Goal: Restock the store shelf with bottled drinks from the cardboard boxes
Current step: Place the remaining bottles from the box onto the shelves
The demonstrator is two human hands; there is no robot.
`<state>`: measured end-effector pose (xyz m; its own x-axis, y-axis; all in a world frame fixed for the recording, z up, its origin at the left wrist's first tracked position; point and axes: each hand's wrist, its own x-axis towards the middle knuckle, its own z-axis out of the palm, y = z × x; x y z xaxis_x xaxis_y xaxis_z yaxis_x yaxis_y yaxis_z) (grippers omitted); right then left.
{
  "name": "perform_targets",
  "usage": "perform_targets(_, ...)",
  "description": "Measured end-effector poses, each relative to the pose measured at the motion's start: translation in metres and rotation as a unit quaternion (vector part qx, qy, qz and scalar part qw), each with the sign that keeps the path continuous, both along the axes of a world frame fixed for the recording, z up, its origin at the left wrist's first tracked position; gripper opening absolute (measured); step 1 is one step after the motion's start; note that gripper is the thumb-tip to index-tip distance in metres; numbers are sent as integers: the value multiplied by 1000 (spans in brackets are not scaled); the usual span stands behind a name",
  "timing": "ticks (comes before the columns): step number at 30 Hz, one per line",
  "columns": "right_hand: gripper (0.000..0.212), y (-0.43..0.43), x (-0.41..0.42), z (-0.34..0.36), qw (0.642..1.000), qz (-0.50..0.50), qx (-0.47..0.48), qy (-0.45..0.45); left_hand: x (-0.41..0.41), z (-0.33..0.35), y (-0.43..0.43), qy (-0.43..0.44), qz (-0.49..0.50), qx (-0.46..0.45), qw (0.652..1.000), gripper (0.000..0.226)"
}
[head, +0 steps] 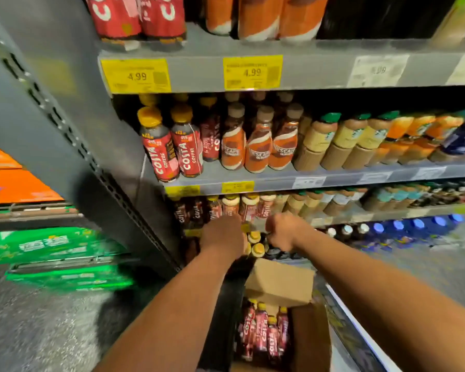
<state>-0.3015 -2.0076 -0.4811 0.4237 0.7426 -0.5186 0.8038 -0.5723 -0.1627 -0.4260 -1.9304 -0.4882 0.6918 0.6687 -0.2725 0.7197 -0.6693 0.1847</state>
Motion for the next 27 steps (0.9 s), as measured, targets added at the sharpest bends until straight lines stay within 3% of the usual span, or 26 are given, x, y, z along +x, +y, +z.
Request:
perform_targets(4,19,-54,6,-44,999,-15,-25,32,14,-33,-58,48,-24,-39,998,24)
perform_targets(8,32,-109,12,-91,994,-57,-44,81,28,-81,-107,75,-21,-65,995,24)
perform_targets(12,22,-160,16,-147,982,-111,-59,140,34,-141,-146,94,-42,-90,991,22)
perform_targets(14,28,-179,13,-175,977,-137,-63,148,32,-172,-160,107,-50,-111,987,16)
perform_targets(17,30,-197,5,-218,970,-170,-64,159,24,-217,-170,113,-41,-135,984,17)
perform_targets(27,8,-218,-23,-322,912,-330,-73,233,5,-321,-163,194,-62,-173,964,13)
